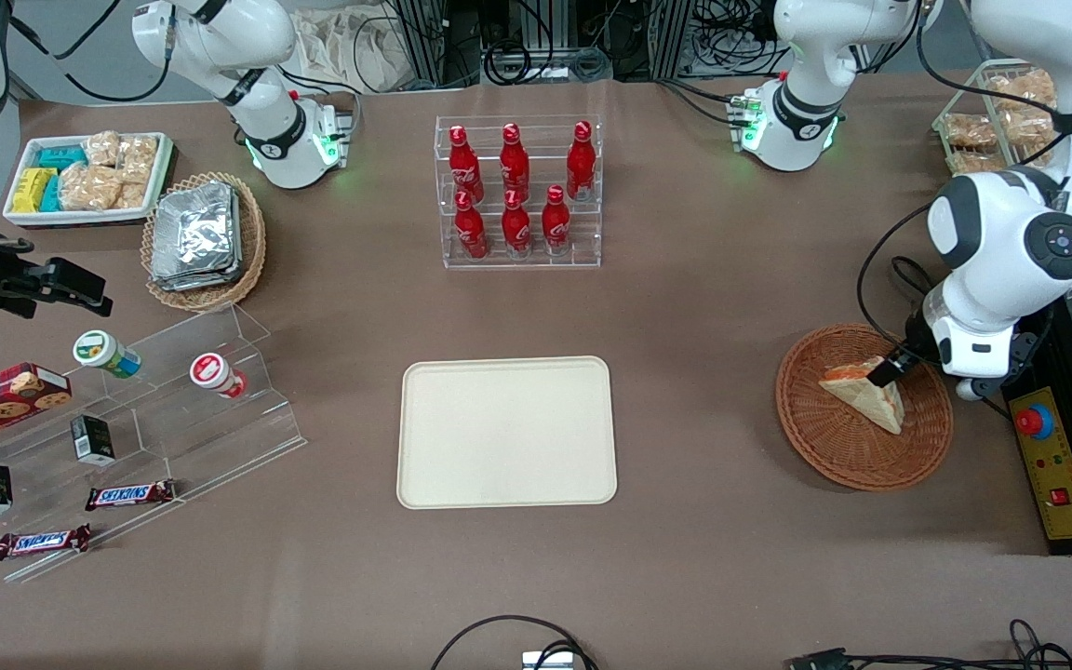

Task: Place sandwich from basket to tray
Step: 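Move the left gripper over the wicker basket and lower toward the sandwich, then close the left gripper on the wrapped sandwich wedge in the basket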

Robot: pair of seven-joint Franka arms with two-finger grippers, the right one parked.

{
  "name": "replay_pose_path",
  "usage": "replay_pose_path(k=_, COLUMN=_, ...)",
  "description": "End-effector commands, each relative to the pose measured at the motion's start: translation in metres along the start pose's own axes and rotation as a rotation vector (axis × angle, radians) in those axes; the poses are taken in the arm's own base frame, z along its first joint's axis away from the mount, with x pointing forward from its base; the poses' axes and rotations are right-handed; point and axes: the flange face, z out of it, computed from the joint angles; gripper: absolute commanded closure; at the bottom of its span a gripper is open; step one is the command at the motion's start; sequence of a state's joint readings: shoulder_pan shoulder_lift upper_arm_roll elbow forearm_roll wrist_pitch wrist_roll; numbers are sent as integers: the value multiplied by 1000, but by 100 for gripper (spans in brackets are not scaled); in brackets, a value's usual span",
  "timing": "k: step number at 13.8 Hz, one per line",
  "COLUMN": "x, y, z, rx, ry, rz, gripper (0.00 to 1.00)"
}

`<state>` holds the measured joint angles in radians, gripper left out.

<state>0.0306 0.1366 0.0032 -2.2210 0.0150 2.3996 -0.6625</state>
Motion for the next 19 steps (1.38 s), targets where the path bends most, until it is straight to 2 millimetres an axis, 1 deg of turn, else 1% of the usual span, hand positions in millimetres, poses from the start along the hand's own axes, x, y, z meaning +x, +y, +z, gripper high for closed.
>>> replay_pose_path(k=1, x=0, y=2, z=21, rx=-6, ry=22, rz=-55, gripper=0)
replay_pose_path(k=5, x=0, y=5, z=40, rx=-9, ry=24, rz=-115, gripper=0)
replay_pose_path(k=10, x=-4, y=4, z=62, rx=-15, ry=28, rz=-133, gripper=0)
replay_pose_path(k=14, x=-7, y=3, z=84, rx=-19, ry=30, rz=-150, gripper=0)
replay_pose_path(k=17, x=-9, y=2, z=92, rx=-23, ry=33, rz=-150, gripper=0)
replay_pose_path(k=18, x=-10, y=1, z=94, rx=-20, ry=31, rz=-148, gripper=15)
replay_pose_path(k=19, x=-12, y=3, z=95, rx=-19, ry=30, rz=-141, gripper=57)
